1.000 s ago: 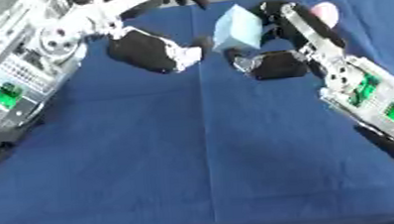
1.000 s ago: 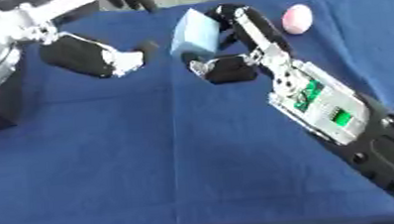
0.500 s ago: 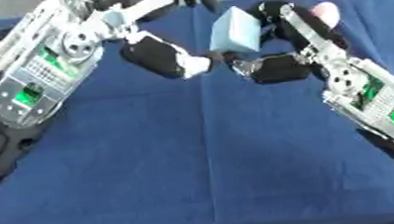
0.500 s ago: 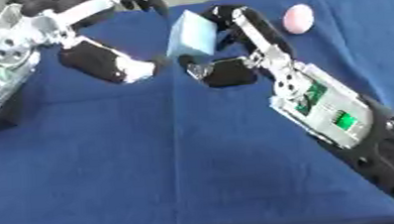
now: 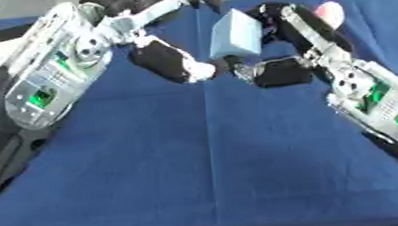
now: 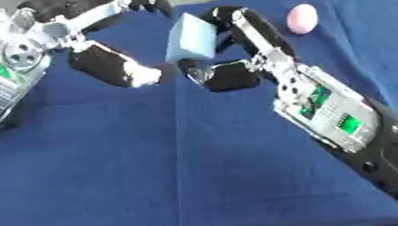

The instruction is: Pick up the objects with one hand, pass them to the other hand, and then place them into the box on the other side of the table.

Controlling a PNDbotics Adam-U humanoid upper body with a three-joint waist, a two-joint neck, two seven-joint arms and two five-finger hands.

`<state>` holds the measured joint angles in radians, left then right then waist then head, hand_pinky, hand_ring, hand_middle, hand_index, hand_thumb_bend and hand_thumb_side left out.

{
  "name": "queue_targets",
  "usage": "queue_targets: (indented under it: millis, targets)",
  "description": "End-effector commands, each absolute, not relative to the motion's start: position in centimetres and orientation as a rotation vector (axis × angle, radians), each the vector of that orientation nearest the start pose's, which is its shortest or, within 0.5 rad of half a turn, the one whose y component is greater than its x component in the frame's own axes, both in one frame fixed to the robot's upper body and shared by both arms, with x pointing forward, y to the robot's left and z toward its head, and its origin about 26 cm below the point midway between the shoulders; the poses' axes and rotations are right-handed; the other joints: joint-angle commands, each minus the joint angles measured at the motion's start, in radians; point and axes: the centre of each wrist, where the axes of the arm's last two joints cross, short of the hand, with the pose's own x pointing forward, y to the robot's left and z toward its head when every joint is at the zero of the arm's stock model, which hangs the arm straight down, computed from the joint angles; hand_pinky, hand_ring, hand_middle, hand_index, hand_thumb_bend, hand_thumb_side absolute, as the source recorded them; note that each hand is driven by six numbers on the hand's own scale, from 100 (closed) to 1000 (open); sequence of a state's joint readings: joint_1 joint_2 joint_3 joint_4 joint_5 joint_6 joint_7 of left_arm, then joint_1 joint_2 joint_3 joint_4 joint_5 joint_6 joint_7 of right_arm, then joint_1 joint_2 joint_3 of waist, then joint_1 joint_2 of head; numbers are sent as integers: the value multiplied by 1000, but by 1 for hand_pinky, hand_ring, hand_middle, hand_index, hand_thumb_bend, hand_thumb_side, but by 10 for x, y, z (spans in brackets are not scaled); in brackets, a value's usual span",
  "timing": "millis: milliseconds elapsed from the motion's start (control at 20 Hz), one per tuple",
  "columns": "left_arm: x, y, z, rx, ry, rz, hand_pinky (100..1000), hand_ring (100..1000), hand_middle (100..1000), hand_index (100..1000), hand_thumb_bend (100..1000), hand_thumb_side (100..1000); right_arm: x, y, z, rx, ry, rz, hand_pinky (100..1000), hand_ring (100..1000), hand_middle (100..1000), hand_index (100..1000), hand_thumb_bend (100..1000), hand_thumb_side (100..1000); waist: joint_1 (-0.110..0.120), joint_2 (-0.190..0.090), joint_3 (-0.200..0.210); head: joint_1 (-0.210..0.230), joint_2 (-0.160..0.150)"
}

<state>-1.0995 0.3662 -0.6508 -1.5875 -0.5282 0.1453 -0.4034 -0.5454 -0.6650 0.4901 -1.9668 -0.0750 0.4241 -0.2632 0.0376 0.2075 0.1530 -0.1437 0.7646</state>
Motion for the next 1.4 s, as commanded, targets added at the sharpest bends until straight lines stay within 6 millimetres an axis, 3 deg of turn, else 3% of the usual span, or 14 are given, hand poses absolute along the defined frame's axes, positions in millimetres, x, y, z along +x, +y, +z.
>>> queue_targets:
  millis: [50,1300,1400]
  targets:
    - [351,57,298,-719,2574,2293,803,796,779,823,504,515,297,-190,223,-351,-1942,786,633,738,600,519,204,100,-1,-13,-1,1,5]
    - [348,50,293,-700,2558,2323,801,793,773,817,485,484,294,-187,221,-332,-1955,836,634,735,612,518,195,100,-3,-8,-6,4,5]
    - [350,50,291,-710,2553,2331,801,793,774,818,481,479,294,-187,221,-331,-1964,839,634,735,613,518,161,100,-3,-8,-7,6,5]
